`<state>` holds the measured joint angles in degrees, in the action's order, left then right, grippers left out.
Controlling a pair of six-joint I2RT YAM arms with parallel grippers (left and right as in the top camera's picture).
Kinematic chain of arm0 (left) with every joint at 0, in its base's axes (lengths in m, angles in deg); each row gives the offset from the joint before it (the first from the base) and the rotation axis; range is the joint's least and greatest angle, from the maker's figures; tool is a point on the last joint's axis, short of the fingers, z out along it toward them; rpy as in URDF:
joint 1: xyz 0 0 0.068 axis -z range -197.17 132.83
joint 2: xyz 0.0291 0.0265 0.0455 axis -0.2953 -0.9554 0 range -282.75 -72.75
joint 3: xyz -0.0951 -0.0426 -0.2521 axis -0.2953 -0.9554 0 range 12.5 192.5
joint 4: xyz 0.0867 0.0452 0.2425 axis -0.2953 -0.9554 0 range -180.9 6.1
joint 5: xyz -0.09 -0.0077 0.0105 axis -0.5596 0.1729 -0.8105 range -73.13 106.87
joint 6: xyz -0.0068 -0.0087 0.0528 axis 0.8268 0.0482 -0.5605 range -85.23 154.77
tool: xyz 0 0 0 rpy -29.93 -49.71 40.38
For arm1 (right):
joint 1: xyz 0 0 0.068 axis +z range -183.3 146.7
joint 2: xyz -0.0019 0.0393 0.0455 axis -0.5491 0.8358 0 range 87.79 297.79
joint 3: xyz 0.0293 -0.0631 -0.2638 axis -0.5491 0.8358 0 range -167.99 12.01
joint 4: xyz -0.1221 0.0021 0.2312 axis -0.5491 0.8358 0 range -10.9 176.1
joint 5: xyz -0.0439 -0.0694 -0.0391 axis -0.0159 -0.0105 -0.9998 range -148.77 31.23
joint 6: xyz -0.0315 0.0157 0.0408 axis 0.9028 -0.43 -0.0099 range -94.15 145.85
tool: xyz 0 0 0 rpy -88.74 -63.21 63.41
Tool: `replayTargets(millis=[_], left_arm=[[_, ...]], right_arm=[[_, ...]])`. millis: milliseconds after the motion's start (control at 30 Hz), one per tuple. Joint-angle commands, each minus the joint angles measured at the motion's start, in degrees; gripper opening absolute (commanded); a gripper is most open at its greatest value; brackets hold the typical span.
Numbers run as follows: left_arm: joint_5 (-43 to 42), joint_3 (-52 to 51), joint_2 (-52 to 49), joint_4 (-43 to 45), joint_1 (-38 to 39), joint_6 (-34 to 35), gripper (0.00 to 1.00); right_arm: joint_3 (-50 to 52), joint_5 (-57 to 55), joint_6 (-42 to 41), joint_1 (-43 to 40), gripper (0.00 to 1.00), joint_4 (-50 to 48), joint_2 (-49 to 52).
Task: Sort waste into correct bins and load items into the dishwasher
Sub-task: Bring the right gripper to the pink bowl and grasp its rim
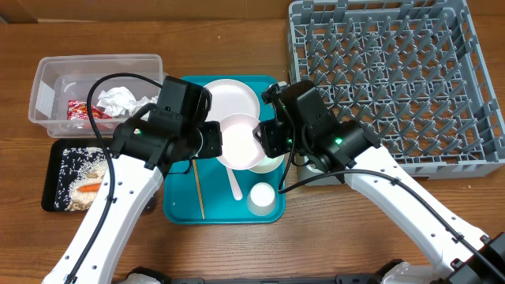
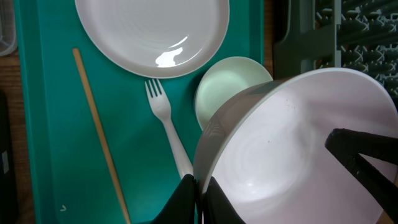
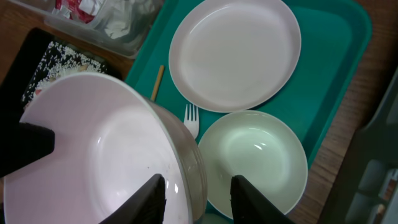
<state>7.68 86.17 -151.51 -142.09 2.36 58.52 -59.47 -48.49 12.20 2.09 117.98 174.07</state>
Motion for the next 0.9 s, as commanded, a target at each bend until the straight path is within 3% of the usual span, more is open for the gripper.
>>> replayTargets(millis=[0, 267, 367, 633, 867], left_arm=[[0.4, 1.1, 0.9, 0.4, 0.5, -0.6, 0.08], [0.4, 1.0, 0.9, 0.3, 0.5, -0.6, 0.08], [0.4, 1.0, 0.9, 0.3, 0.5, -0.6, 0.08], [0.4, 1.1, 0.9, 0.4, 0.5, -0.6, 0.08], [-0.1, 1.1, 0.9, 1.5, 0.5, -0.6, 0.24]], right_arm=[[-1.0, 0.5, -0.1, 0.3, 0.36, 0.4, -1.5], [-1.0, 0.5, -0.1, 0.3, 0.17, 0.4, -1.5], [-1.0, 0.5, -0.1, 0.3, 0.04, 0.3, -1.5], [-1.0, 0.5, -0.1, 0.3, 0.04, 0.4, -1.5], [-1.0, 0.5, -0.1, 0.3, 0.04, 0.4, -1.5]])
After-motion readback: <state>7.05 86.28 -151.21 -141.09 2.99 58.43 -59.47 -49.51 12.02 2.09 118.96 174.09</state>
